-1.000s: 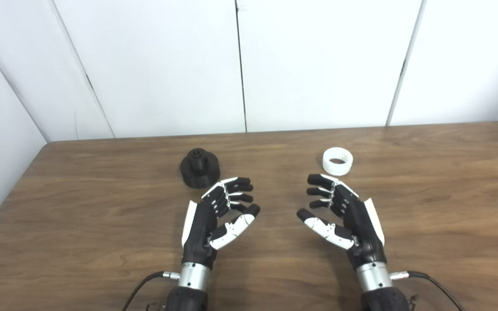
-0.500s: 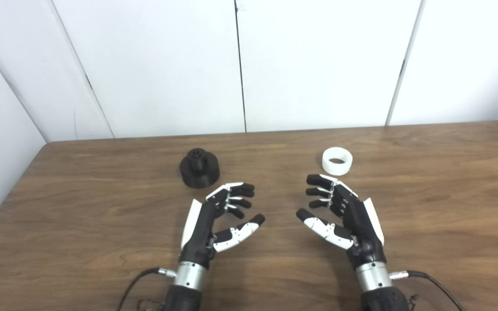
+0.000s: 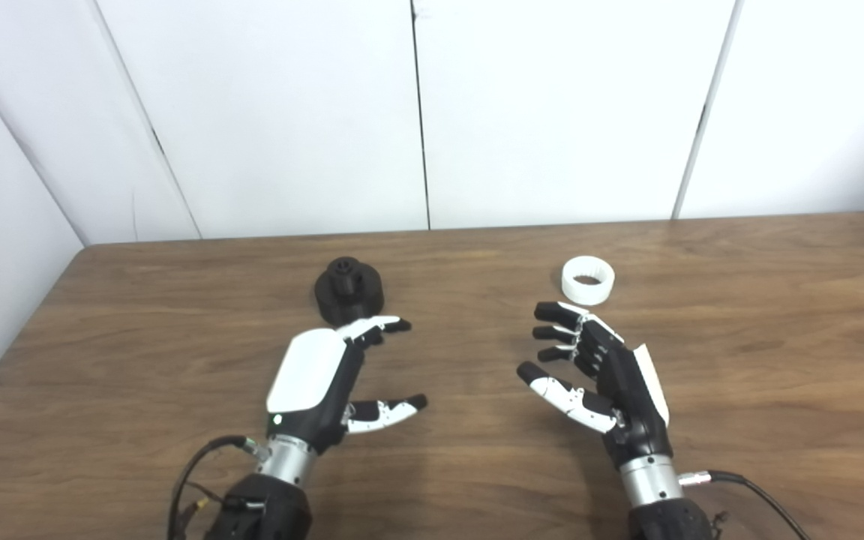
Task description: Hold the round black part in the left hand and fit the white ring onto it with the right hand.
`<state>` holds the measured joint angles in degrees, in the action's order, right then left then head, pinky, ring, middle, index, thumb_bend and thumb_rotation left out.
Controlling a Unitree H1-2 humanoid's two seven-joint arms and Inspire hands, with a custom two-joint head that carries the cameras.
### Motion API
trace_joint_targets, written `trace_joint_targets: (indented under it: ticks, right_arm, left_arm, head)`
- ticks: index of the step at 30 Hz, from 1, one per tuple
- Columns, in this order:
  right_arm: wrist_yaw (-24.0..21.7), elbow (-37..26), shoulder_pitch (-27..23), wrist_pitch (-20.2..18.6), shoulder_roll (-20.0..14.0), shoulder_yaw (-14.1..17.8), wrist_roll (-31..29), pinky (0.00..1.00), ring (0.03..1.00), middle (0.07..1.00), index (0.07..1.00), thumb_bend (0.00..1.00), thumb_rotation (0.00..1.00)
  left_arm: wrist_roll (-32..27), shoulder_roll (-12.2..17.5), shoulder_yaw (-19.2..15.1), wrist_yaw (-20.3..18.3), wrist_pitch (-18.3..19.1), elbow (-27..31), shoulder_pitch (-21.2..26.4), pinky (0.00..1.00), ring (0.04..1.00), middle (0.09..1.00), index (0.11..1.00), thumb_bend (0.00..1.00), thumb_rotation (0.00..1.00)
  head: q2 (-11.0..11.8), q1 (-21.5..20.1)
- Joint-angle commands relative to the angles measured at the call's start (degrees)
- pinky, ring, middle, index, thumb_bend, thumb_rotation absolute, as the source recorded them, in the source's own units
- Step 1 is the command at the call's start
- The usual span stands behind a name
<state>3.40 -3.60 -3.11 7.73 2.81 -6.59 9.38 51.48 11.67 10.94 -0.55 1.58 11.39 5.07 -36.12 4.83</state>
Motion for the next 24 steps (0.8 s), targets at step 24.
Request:
trace_joint_targets:
  ticks: [24]
  right_arm:
    - [-0.09, -0.28, -1.99, 2.04, 0.44, 0.23, -0.74, 0.60, 0.714, 0.764, 0.721, 0.67, 0.26]
  left_arm:
    - [14.85, 7.46, -4.40, 2.34, 8.40, -2.77, 9.37, 0.75, 0.904, 0.919, 0.843, 0.89, 0.44]
  head:
    - [0.44, 0.35]
